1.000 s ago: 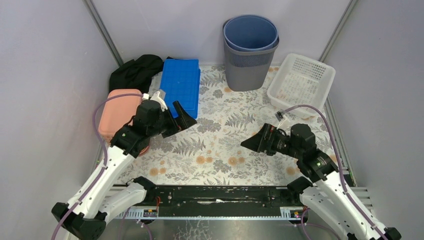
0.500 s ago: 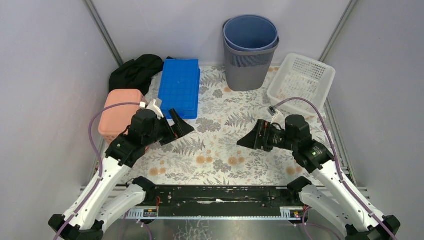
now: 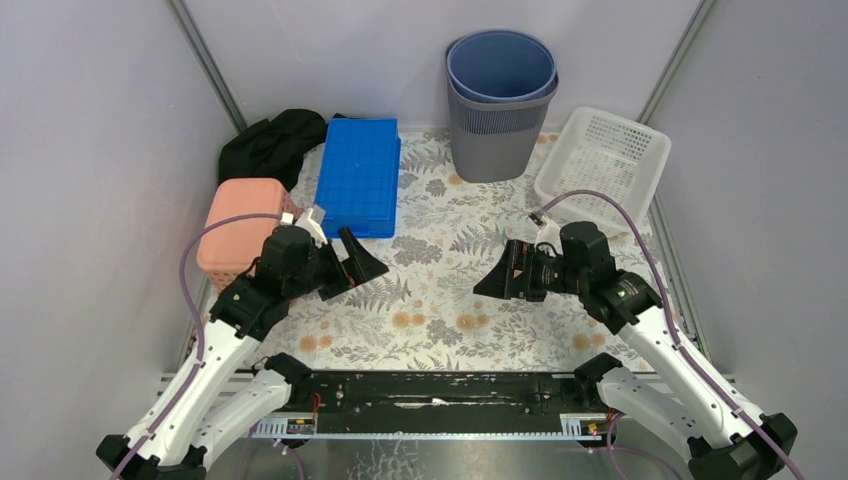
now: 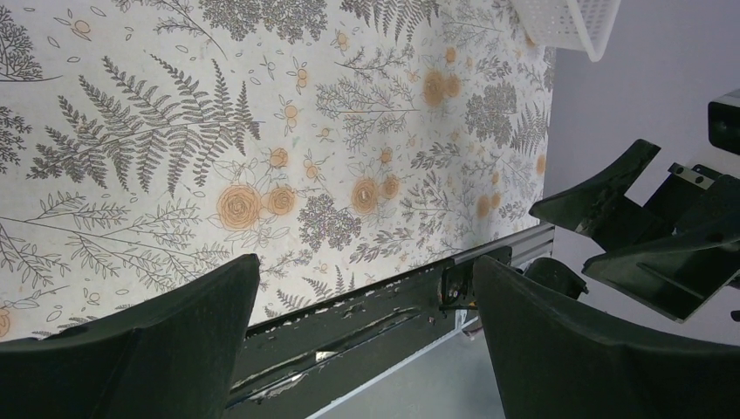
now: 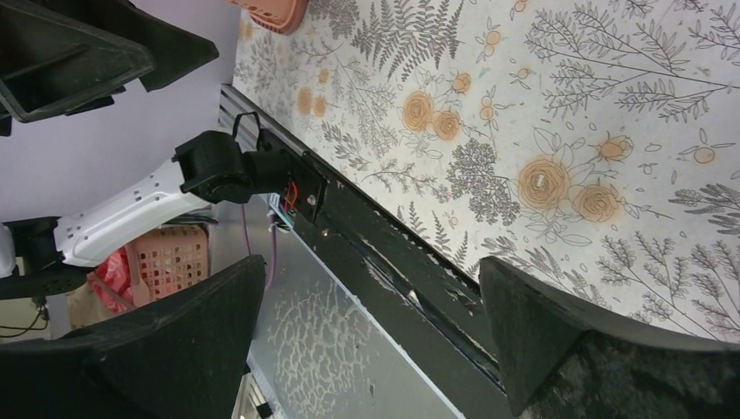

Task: Turn the large container upside down

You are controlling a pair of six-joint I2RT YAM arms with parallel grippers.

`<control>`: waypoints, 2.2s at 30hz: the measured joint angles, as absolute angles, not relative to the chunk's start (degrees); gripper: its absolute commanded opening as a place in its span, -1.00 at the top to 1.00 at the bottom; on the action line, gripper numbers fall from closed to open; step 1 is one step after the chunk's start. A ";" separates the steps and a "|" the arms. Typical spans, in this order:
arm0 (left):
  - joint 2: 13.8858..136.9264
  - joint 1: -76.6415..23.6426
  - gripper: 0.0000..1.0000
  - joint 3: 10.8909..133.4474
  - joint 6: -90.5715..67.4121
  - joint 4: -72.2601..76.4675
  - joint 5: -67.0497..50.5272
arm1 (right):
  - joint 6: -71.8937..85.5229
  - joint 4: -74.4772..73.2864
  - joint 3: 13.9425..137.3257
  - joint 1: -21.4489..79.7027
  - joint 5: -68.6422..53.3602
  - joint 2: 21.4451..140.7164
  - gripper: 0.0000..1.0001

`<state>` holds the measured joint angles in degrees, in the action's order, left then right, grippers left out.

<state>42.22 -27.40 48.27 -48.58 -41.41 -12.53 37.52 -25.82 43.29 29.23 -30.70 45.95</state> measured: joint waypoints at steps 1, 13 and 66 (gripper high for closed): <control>42.11 -27.40 -1.00 48.23 -48.58 -41.41 -12.73 | 36.88 -26.35 43.62 29.23 -30.46 46.22 -0.99; 44.93 -27.40 -1.00 53.21 -46.72 -42.09 -15.05 | 33.56 -30.37 46.63 29.23 -27.27 48.62 -0.99; 49.65 -27.40 -1.00 53.01 -37.45 -38.17 -18.02 | 15.57 -37.54 90.96 15.46 15.59 103.81 -0.68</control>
